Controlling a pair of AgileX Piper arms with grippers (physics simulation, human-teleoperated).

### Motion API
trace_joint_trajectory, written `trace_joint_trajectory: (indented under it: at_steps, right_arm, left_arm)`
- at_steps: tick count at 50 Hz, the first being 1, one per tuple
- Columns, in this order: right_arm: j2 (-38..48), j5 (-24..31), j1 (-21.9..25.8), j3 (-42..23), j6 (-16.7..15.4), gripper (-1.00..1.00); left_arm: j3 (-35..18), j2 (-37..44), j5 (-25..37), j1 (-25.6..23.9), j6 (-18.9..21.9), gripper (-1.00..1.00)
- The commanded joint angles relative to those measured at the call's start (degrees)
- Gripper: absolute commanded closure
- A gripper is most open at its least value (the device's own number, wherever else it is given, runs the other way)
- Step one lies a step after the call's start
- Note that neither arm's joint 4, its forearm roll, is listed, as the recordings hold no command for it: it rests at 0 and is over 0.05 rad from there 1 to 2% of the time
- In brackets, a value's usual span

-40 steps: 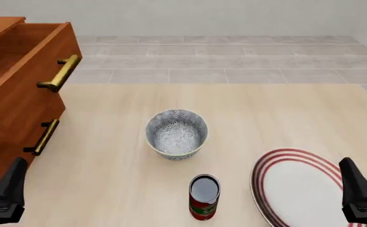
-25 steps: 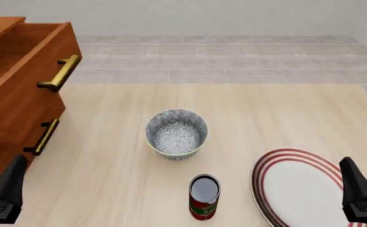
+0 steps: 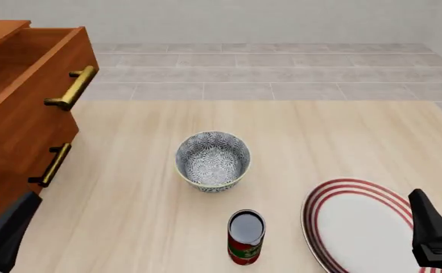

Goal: Put the ketchup in the top drawer of the cabinet.

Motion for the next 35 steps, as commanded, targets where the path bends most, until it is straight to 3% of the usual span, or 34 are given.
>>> trace_joint_trajectory:
  at_steps: [1, 12, 16, 21, 25, 29, 35]
  right_arm:
    - [0.0, 0.0, 0.0, 0.0, 0.0, -1.0]
    - [0.2, 0.0, 0.0, 0.0, 0.1, -1.0]
    - [0.2, 0.0, 0.2, 0.0, 0.3, -1.0]
    - [-0.1, 0.0, 0.1, 0.0, 0.4, -1.0]
    - [0.0, 0.0, 0.0, 0.0, 0.4, -1.0]
    - [-0.1, 0.0, -0.1, 0.0, 0.4, -1.0]
    - [0.0, 0.0, 0.0, 0.0, 0.3, -1.0]
  left_arm:
    - [1.2, 0.0, 0.4, -9.9, 3.2, -1.0]
    - [3.1, 0.2, 1.5, -20.7, 2.6, -1.0]
    - [4.6, 3.9, -3.4, -24.6, 6.1, -1.0]
    - [5.5, 16.4, -14.3, -27.5, 4.6, -1.0]
    - [4.7, 22.5, -18.8, -29.4, 2.4, -1.0]
    - [4.1, 33.0, -26.1, -32.6, 4.1, -1.0]
    - [2.7, 42.1, -30.4, -33.8, 4.0, -1.0]
